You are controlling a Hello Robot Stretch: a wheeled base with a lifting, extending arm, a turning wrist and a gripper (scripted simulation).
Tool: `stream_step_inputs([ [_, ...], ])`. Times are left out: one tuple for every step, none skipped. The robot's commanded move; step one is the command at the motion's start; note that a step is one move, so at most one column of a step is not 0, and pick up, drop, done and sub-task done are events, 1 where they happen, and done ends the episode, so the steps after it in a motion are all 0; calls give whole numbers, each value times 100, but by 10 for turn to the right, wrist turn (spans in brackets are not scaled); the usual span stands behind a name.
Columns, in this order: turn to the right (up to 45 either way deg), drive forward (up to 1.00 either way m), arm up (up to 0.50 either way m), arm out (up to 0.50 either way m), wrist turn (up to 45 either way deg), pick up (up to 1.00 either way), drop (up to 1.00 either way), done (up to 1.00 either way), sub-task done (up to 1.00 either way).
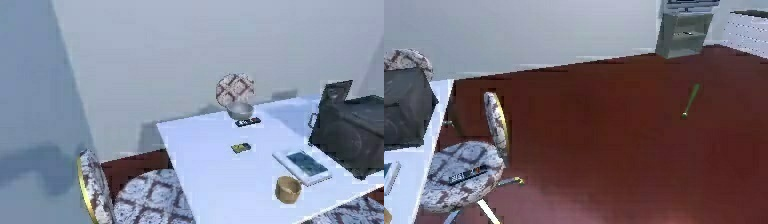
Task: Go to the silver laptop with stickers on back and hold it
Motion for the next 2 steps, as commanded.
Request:
stream_step_inputs([
  [450, 0, 0, 0, 0, 0, 0, 0, 0],
  [420, 0, 0, 0, 0, 0, 0, 0, 0],
])
